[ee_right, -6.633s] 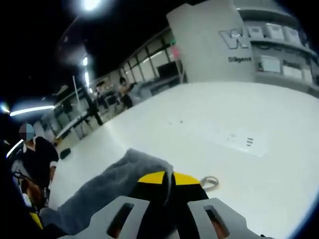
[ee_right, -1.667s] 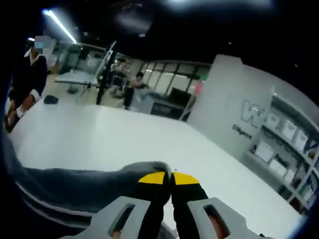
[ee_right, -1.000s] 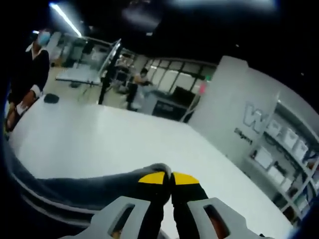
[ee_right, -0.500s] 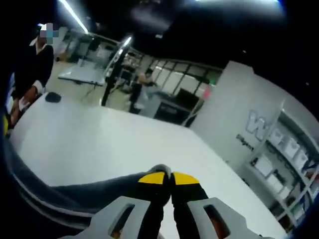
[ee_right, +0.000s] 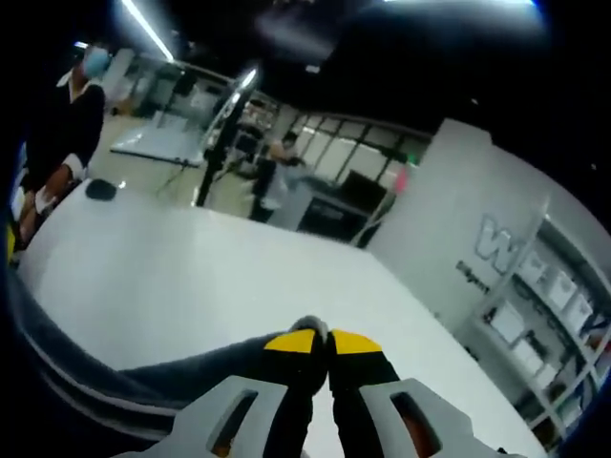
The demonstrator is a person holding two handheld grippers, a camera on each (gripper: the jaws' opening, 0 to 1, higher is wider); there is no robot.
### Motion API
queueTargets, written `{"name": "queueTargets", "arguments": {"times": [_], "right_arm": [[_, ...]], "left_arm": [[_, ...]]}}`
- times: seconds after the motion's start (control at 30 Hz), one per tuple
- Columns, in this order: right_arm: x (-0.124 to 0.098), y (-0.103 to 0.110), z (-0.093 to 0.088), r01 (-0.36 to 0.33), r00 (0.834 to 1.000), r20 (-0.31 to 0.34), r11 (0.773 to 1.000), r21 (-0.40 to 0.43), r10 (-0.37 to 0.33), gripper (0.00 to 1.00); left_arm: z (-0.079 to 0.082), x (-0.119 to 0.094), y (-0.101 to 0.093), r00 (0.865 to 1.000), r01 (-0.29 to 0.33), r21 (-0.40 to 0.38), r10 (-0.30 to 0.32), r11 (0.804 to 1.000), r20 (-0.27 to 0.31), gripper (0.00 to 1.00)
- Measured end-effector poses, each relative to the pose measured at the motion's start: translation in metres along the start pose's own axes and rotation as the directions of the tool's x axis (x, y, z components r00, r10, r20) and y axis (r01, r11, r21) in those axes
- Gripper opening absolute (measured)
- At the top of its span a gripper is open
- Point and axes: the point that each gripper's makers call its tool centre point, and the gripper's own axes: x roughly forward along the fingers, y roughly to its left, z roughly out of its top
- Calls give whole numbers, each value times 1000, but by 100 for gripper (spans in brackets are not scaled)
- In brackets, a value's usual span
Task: Open the folded towel by lifting each exposed corner and separating the folded layers until the towel lies flat within the target outline without major curled edges
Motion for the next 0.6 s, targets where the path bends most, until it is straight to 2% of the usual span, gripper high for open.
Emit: {"name": "queueTargets", "arguments": {"times": [0.07,0.27,0.6], "right_arm": [[2,2,1,-4,1000,1,1000,-2,4,0],[10,9,7,-21,1000,-2,1000,-21,21,0],[24,15,18,-42,999,1,999,-32,42,0]], "left_arm": [[-2,0,-3,1000,4,45,-4,999,-9,3],[-8,-3,-6,999,-5,89,8,996,-35,2],[-7,-15,-2,999,-17,83,21,996,-43,2]]}}
